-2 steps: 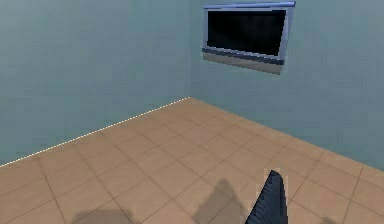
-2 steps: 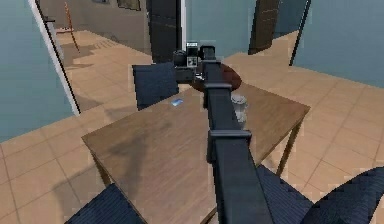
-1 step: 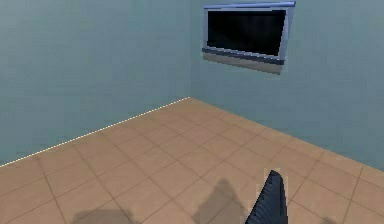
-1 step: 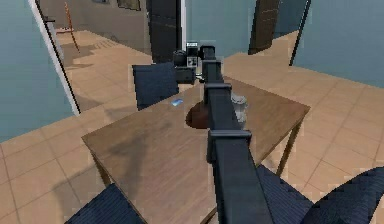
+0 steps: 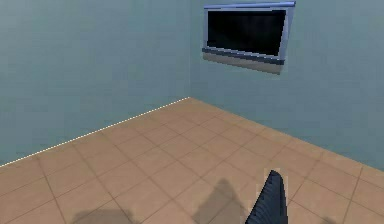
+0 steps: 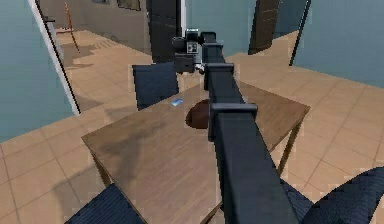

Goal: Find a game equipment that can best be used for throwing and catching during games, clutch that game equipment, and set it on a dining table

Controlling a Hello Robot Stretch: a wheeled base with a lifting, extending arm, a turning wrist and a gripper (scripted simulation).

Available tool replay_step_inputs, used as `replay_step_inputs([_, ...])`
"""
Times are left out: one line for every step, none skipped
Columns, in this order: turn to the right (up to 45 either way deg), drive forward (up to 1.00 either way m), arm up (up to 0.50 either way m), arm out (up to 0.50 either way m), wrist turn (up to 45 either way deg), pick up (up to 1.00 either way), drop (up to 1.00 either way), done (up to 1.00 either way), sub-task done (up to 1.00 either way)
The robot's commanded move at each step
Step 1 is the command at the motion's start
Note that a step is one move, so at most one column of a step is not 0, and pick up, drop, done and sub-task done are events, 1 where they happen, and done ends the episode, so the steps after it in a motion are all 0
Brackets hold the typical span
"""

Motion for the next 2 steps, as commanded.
replay_step_inputs([0.0, 0.0, 0.0, -0.08, 0.0, 0.0, 0.0, 0.0, 0.0])
replay_step_inputs([0.0, 0.0, 0.0, 0.0, 0.0, 0.0, 0.0, 1.0, 0.0])
